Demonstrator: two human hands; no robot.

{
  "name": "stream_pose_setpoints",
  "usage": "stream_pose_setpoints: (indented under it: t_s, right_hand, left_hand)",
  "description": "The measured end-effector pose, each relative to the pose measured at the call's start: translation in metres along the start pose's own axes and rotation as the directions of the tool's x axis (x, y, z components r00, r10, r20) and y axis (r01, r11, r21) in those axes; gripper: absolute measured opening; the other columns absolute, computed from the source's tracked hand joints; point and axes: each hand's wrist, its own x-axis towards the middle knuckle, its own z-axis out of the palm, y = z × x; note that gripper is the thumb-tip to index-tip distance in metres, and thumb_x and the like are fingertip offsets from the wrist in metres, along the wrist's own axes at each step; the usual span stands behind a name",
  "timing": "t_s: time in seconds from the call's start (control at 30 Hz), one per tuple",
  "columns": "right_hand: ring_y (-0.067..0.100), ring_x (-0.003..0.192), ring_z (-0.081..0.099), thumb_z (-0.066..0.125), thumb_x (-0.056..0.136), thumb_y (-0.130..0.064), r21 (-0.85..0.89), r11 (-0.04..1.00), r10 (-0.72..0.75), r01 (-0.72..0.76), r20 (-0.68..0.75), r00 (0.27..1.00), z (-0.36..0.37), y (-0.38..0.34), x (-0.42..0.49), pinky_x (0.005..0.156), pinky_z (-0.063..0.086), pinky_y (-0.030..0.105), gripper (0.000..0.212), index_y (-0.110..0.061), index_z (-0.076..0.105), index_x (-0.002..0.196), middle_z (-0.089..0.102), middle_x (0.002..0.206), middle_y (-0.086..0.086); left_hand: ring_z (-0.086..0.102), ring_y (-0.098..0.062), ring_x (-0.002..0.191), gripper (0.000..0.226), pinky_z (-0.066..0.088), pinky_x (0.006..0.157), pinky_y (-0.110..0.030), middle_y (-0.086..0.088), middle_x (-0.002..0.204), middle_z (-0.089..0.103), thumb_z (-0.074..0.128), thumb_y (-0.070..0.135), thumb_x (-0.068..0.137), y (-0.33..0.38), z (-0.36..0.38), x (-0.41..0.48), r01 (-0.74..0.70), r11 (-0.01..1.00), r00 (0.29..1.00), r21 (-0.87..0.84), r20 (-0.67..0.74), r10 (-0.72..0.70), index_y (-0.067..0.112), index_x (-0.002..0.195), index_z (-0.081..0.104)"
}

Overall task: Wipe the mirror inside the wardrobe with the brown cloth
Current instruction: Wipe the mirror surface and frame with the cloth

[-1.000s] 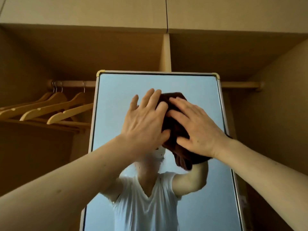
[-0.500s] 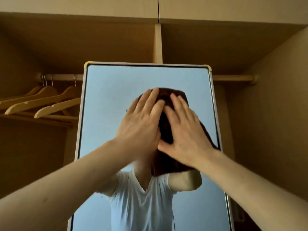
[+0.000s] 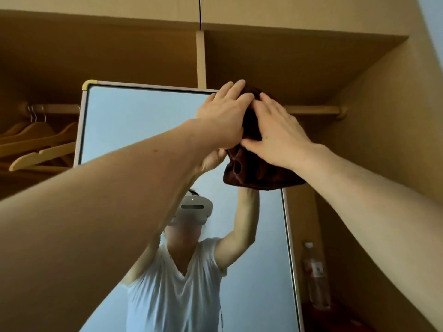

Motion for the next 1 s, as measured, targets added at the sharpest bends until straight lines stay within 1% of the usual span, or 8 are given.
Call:
stream_pose_setpoints:
  t_s: [0.1, 0.2, 0.3, 0.4, 0.5, 0.57, 0.77, 1.0]
  right_hand:
    - [0.03, 0.145, 0.002, 0.053, 0.092, -0.041, 0.003, 0.997, 0.08, -0.08, -0.03, 0.996, 0.015, -0.003, -0.03, 0.115, 0.014, 0.044, 0.079, -0.014, 0.006, 0.15, 0.0, 0.158, 0.013]
    - [0.034, 0.145, -0.001, 0.045, 0.094, -0.041, -0.031, 0.995, 0.092, -0.093, -0.032, 0.995, 0.036, -0.01, -0.077, 0.116, 0.01, 0.044, 0.076, -0.011, 0.002, 0.15, -0.005, 0.157, 0.018]
    - [0.039, 0.144, 0.006, 0.049, 0.09, -0.042, -0.062, 0.996, 0.067, -0.068, -0.018, 0.998, 0.05, -0.017, -0.113, 0.114, 0.018, 0.048, 0.077, -0.004, 0.014, 0.148, 0.003, 0.155, 0.025]
    - [0.042, 0.142, 0.015, 0.057, 0.083, -0.048, -0.035, 0.998, 0.051, -0.051, -0.003, 0.999, 0.054, -0.028, -0.122, 0.111, 0.024, 0.051, 0.082, 0.001, 0.029, 0.143, 0.014, 0.152, 0.029]
    - [0.036, 0.145, -0.002, 0.053, 0.087, -0.052, 0.044, 0.999, -0.022, 0.02, 0.043, 0.999, 0.047, -0.04, -0.109, 0.116, 0.012, 0.046, 0.086, -0.004, 0.016, 0.148, -0.002, 0.156, 0.023]
    - [0.031, 0.145, -0.011, 0.049, 0.091, -0.047, 0.086, 0.992, -0.099, 0.095, 0.046, 0.994, 0.042, -0.044, -0.095, 0.117, 0.006, 0.042, 0.081, -0.011, 0.008, 0.15, -0.011, 0.157, 0.016]
    - [0.022, 0.145, -0.009, 0.055, 0.09, -0.035, 0.198, 0.949, -0.248, 0.246, -0.017, 0.969, 0.043, -0.065, -0.053, 0.118, 0.004, 0.04, 0.069, -0.022, 0.017, 0.147, -0.004, 0.159, 0.004]
    - [0.021, 0.146, -0.007, 0.058, 0.084, -0.043, 0.192, 0.95, -0.242, 0.246, -0.045, 0.969, 0.044, -0.079, -0.031, 0.118, 0.004, 0.041, 0.072, -0.024, 0.021, 0.143, -0.001, 0.159, 0.002]
  left_hand:
    - [-0.006, -0.022, 0.147, 0.069, 0.004, 0.119, -0.039, -0.003, 0.161, -0.002, 0.052, 0.015, 0.09, 0.017, 0.013, -0.01, -0.052, 0.999, 0.999, -0.013, -0.009, 0.052, 0.022, 0.15, 0.02]
    - [-0.009, -0.021, 0.147, 0.064, -0.001, 0.119, -0.037, -0.002, 0.161, -0.004, 0.047, 0.017, 0.092, 0.027, 0.033, -0.046, -0.135, 0.99, 0.991, -0.039, -0.009, 0.135, 0.022, 0.15, 0.019]
    - [-0.01, -0.02, 0.147, 0.059, -0.004, 0.118, -0.034, -0.003, 0.161, -0.006, 0.04, 0.024, 0.097, 0.023, 0.047, -0.085, -0.215, 0.976, 0.977, -0.025, -0.015, 0.214, 0.021, 0.151, 0.017]
    - [-0.001, -0.023, 0.148, 0.057, 0.003, 0.119, -0.035, -0.008, 0.161, 0.003, 0.042, 0.024, 0.095, 0.014, 0.049, -0.105, -0.24, 0.97, 0.97, 0.034, -0.033, 0.241, 0.017, 0.149, 0.026]
    - [0.002, -0.023, 0.148, 0.06, 0.004, 0.116, -0.033, -0.007, 0.16, 0.006, 0.051, 0.022, 0.092, 0.002, 0.04, -0.11, -0.171, 0.984, 0.985, 0.044, -0.012, 0.172, 0.016, 0.148, 0.03]
    - [0.006, -0.024, 0.148, 0.06, 0.011, 0.116, -0.034, -0.006, 0.16, 0.009, 0.053, 0.024, 0.091, -0.008, 0.032, -0.113, -0.102, 0.994, 0.994, 0.046, -0.026, 0.104, 0.017, 0.146, 0.031]
    - [0.008, -0.02, 0.146, 0.063, 0.027, 0.113, -0.036, 0.001, 0.16, 0.004, 0.051, 0.034, 0.093, -0.035, 0.0, -0.125, 0.093, 0.993, 0.996, 0.068, -0.014, -0.092, 0.025, 0.148, 0.023]
    - [0.016, -0.021, 0.142, 0.066, 0.025, 0.112, -0.033, -0.001, 0.159, 0.011, 0.049, 0.035, 0.095, -0.051, -0.018, -0.132, 0.103, 0.985, 0.995, 0.138, -0.002, -0.103, 0.022, 0.151, 0.017]
